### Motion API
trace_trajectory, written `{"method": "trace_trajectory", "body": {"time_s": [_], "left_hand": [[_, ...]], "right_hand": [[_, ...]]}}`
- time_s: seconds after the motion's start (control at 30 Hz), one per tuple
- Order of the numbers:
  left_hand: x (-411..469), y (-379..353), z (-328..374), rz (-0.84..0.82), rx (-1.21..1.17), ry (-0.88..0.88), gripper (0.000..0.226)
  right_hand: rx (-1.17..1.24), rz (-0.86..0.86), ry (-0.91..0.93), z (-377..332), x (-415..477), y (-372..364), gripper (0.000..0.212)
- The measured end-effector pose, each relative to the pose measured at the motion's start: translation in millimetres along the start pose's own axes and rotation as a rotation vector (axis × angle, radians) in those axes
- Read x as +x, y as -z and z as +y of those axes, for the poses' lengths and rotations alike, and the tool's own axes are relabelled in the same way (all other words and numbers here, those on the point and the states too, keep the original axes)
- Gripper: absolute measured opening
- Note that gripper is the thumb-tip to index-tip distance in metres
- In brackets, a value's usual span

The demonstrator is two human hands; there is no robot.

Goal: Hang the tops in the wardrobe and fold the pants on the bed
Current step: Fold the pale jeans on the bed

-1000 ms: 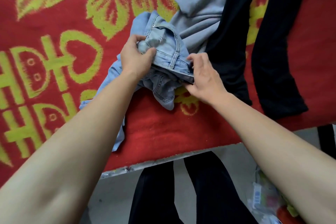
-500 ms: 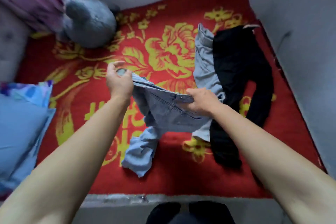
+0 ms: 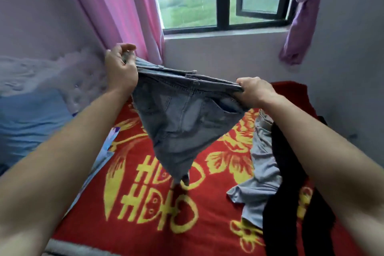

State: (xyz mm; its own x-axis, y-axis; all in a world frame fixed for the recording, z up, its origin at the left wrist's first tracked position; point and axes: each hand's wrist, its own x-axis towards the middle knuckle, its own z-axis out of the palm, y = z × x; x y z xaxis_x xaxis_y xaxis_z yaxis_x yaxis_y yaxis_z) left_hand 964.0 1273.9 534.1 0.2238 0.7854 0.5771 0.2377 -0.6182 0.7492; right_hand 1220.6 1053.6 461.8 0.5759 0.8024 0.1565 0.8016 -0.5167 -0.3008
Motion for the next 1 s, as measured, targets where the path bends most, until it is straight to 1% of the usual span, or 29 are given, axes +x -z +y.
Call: {"method": "trace_trajectory", "body": {"time_s": [0.07,0.1,0.13,0.23,0.27,0.3,0.37,0.4,0.43,0.5,0.6,0.63,0.7,0.77,0.83,0.87,0.93,0.97,1.0], "left_hand": [[6.6,27.5,-6.8,-0.046,0.036,-0.029,0.019],[9.0,40.3,-9.3,-0.066,0.054,-0.045,0.019],[10.7,53.7,-10.7,-0.085,0.075,-0.053,0.027],[12.4,95.2,-16.9,-0.174,0.187,-0.097,0.072],[13.9,108.3,-20.8,-0.212,0.232,-0.129,0.077],[16.8,120.6,-26.0,-0.237,0.264,-0.17,0.072],[26.4,144.0,-33.3,-0.222,0.355,-0.246,0.038],[31.5,154.6,-34.5,-0.21,0.411,-0.269,0.025],[36.3,163.2,-35.4,-0.208,0.462,-0.283,0.022],[40.8,175.8,-36.1,-0.212,0.512,-0.298,0.023],[45.0,184.8,-34.4,-0.141,0.455,-0.371,0.03],[47.7,186.4,-31.4,-0.143,0.434,-0.397,0.032],[55.7,189.1,-24.7,-0.223,0.384,-0.409,0.037],[62.9,190.0,-21.0,-0.371,0.319,-0.402,0.038],[65.4,189.8,-22.3,-0.571,0.289,-0.401,0.028],[63.9,190.2,-25.0,-0.695,0.261,-0.39,0.023],[55.9,187.7,-34.7,-0.92,0.182,-0.323,0.04],[50.9,183.5,-41.9,-0.985,0.166,-0.3,0.044],[46.2,176.4,-51.1,-1.026,0.154,-0.296,0.043]], "right_hand": [[-0.057,0.15,-0.016,-23.4,-3.1,18.9,0.018],[-0.062,0.211,-0.028,-37.1,-5.7,27.6,0.019],[-0.058,0.265,-0.04,-51.1,-9.2,35.4,0.021],[-0.124,0.433,-0.042,-92.1,-26.4,58.9,0.021],[-0.185,0.484,-0.026,-105.1,-33.5,66.3,0.02],[-0.25,0.527,-0.015,-117.6,-40.9,73.7,0.021],[-0.365,0.583,-0.003,-141.4,-55.1,85.9,0.024],[-0.409,0.594,-0.003,-151.5,-61.7,90.7,0.026],[-0.442,0.603,-0.008,-161.4,-67.9,95.3,0.027],[-0.484,0.62,-0.015,-179.9,-80.4,103.4,0.028],[-0.538,0.638,-0.054,-201.2,-99.9,117.0,0.027],[-0.529,0.641,-0.08,-205.4,-105.7,122.9,0.026],[-0.482,0.621,-0.132,-211.4,-115.1,134.6,0.021],[-0.463,0.561,-0.176,-214.1,-120.9,143.1,0.015],[-0.435,0.421,-0.238,-211.1,-124.0,146.7,0.005],[-0.395,0.316,-0.276,-208.9,-125.6,145.6,0.004],[-0.24,0.101,-0.33,-204.5,-130.5,136.9,0.028],[-0.141,0.021,-0.338,-201.0,-131.5,128.8,0.032],[-0.066,-0.039,-0.329,-195.8,-130.7,118.1,0.031]]}}
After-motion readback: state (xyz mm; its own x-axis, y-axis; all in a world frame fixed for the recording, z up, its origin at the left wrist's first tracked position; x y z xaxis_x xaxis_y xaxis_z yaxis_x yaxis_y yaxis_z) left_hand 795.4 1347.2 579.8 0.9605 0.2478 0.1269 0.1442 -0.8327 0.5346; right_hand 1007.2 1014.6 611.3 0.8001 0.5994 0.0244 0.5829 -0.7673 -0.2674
